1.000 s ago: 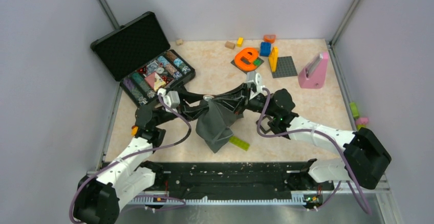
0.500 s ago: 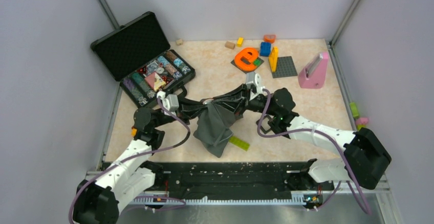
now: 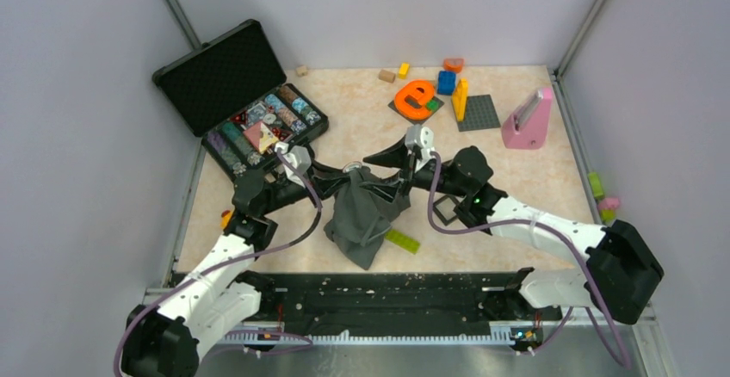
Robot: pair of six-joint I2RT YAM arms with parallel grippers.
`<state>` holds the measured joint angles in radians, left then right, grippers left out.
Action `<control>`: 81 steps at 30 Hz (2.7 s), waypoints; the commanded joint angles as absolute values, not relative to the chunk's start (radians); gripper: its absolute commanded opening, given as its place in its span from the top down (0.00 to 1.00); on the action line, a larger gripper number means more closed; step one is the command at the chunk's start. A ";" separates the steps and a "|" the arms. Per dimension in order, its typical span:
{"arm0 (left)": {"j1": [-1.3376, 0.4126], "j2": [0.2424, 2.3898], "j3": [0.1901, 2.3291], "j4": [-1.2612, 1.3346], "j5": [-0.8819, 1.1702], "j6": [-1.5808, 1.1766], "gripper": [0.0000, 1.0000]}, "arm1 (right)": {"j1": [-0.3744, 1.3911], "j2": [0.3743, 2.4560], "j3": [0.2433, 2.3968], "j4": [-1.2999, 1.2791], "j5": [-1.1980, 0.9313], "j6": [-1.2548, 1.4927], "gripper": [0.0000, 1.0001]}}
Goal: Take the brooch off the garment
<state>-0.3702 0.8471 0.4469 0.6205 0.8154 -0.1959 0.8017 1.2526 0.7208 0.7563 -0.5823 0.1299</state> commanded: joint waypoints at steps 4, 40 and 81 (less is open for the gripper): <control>-0.370 0.789 0.518 0.450 0.784 -0.164 1.00 | 0.796 1.157 0.745 0.653 -0.558 0.021 0.33; -0.439 0.790 0.591 0.257 0.862 -0.021 1.00 | 0.799 1.246 0.927 0.339 -0.706 -0.189 0.57; -0.455 0.757 0.580 0.261 0.872 0.034 1.00 | 0.800 1.338 1.005 0.258 -0.686 -0.145 0.88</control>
<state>-0.4358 0.7742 0.5518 0.2050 0.8288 0.0284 0.8017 1.3121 0.9520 0.2600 -0.7303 -0.1299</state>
